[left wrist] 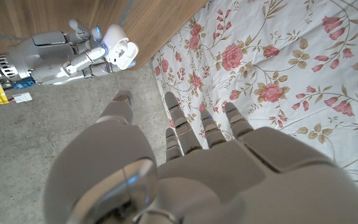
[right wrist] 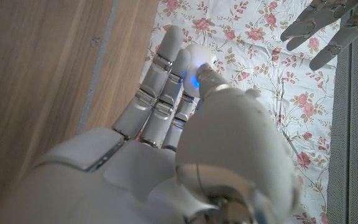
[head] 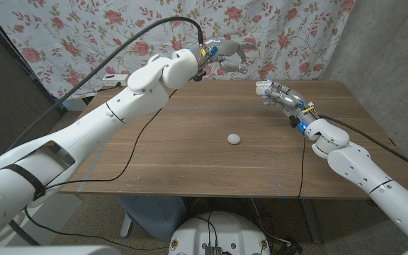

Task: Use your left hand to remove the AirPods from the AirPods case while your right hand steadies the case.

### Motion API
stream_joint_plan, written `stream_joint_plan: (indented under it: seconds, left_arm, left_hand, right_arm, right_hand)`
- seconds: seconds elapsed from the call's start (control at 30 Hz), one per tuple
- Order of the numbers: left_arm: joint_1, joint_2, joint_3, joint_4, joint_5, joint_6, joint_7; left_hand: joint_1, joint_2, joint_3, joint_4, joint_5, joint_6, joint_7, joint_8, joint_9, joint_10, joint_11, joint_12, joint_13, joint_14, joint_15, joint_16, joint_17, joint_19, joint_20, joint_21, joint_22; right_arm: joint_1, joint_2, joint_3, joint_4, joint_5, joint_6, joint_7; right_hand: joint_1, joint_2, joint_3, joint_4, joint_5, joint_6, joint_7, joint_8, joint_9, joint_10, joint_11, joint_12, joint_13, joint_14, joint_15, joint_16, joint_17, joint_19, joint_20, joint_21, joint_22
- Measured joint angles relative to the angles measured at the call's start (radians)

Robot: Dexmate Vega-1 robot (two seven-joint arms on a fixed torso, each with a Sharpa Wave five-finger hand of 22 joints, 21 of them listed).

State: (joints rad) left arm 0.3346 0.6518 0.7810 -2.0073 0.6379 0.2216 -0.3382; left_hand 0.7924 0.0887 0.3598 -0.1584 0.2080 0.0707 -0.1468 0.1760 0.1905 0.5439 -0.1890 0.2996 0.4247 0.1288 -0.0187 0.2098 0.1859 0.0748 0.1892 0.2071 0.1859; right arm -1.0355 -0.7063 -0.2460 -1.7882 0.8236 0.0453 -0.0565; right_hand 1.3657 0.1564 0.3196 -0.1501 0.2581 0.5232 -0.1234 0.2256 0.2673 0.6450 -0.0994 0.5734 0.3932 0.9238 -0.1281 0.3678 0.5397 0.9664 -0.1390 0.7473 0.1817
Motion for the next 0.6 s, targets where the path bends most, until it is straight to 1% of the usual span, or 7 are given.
stream_joint_plan:
  seconds: [0.03, 0.1, 0.23, 0.3, 0.43, 0.47, 0.6]
  left_arm:
    - [0.000, 0.000, -0.001, 0.001, 0.001, -0.003, -0.002]
    - [-0.001, -0.002, -0.004, 0.005, 0.003, -0.014, -0.008]
    - [-0.004, -0.005, -0.008, 0.014, 0.004, -0.036, -0.020]
    - [-0.006, -0.007, -0.010, 0.019, 0.005, -0.045, -0.026]
    - [-0.007, -0.010, -0.014, 0.027, 0.005, -0.069, -0.040]
    - [-0.008, -0.011, -0.014, 0.028, 0.004, -0.070, -0.041]
    - [-0.011, -0.015, -0.018, 0.036, -0.004, -0.088, -0.054]
  left_hand:
    - [0.001, -0.001, 0.000, 0.000, 0.000, -0.001, -0.001, 0.000, 0.000, 0.003, 0.003, 0.000, 0.000, 0.002, -0.001, 0.000, 0.000, 0.000, 0.000, 0.000, 0.000]
    - [0.001, -0.001, 0.004, -0.004, 0.000, -0.001, -0.001, 0.000, 0.000, 0.010, -0.001, 0.000, 0.000, 0.002, -0.001, 0.000, 0.000, 0.000, 0.000, 0.000, 0.000]
    - [0.009, 0.000, 0.004, -0.004, 0.000, -0.001, -0.001, 0.006, 0.000, 0.010, 0.000, 0.000, 0.000, 0.007, -0.007, 0.000, 0.000, 0.000, 0.000, 0.000, 0.000]
    - [0.009, 0.000, 0.004, -0.004, 0.000, -0.007, -0.007, 0.006, 0.000, 0.010, 0.000, -0.001, 0.000, 0.007, -0.007, 0.000, 0.000, 0.000, 0.000, 0.000, 0.000]
    - [0.015, -0.003, 0.006, -0.006, 0.000, -0.026, -0.002, 0.006, -0.003, 0.010, 0.000, -0.004, 0.005, 0.005, -0.009, 0.000, 0.000, 0.000, 0.000, 0.000, 0.000]
    - [0.020, 0.002, 0.009, -0.009, 0.000, -0.034, 0.002, 0.006, -0.005, 0.012, -0.003, -0.007, 0.005, 0.003, -0.010, 0.000, 0.000, 0.000, 0.000, 0.000, 0.000]
    - [0.032, 0.004, 0.011, -0.011, 0.000, -0.056, 0.008, 0.006, -0.005, 0.016, -0.006, -0.008, 0.005, 0.005, -0.016, 0.000, 0.000, 0.000, 0.000, 0.000, 0.000]
  right_arm:
    - [0.000, 0.000, 0.001, -0.001, 0.001, 0.000, 0.000]
    - [-0.002, 0.000, 0.002, -0.002, 0.006, -0.002, 0.002]
    - [-0.004, 0.000, 0.004, -0.007, 0.012, -0.003, 0.005]
    - [-0.005, -0.001, 0.006, -0.009, 0.017, -0.004, 0.007]
    - [-0.008, -0.001, 0.008, -0.013, 0.023, -0.005, 0.009]
    - [-0.008, -0.001, 0.008, -0.014, 0.023, -0.005, 0.010]
    - [-0.010, -0.003, 0.010, -0.018, 0.028, -0.006, 0.012]
  right_hand:
    - [0.000, 0.000, 0.000, 0.000, 0.000, 0.000, 0.000, -0.002, 0.000, 0.001, 0.001, 0.000, 0.000, 0.000, 0.000, 0.000, 0.001, -0.001, 0.001, 0.000, 0.000]
    - [0.000, 0.000, 0.000, 0.000, 0.000, 0.000, 0.000, -0.004, 0.000, 0.001, 0.001, 0.000, 0.000, 0.000, 0.000, 0.000, 0.001, -0.003, 0.003, 0.004, 0.000]
    - [0.000, 0.000, 0.000, 0.000, 0.000, 0.000, 0.000, -0.004, 0.000, 0.001, 0.001, 0.000, 0.000, 0.000, 0.000, -0.006, 0.001, -0.003, 0.003, 0.005, 0.000]
    - [0.000, 0.000, 0.000, 0.000, 0.000, 0.000, 0.000, -0.004, 0.000, 0.001, 0.001, 0.000, 0.000, 0.000, 0.000, -0.006, 0.001, -0.003, 0.003, 0.005, 0.000]
    - [0.000, 0.000, 0.000, 0.000, -0.001, 0.000, 0.000, -0.004, 0.000, 0.001, 0.001, 0.000, 0.000, 0.000, 0.000, -0.009, 0.001, -0.003, 0.003, 0.005, 0.000]
    - [0.000, 0.000, 0.000, 0.000, -0.001, 0.000, 0.000, -0.004, 0.000, 0.001, 0.001, 0.000, 0.000, 0.000, 0.000, -0.010, 0.001, -0.003, 0.003, 0.007, 0.000]
    - [0.000, 0.000, 0.000, 0.000, -0.002, 0.000, 0.000, -0.004, 0.000, 0.001, 0.001, 0.000, 0.000, 0.000, 0.000, -0.010, 0.005, -0.005, 0.005, 0.011, 0.000]
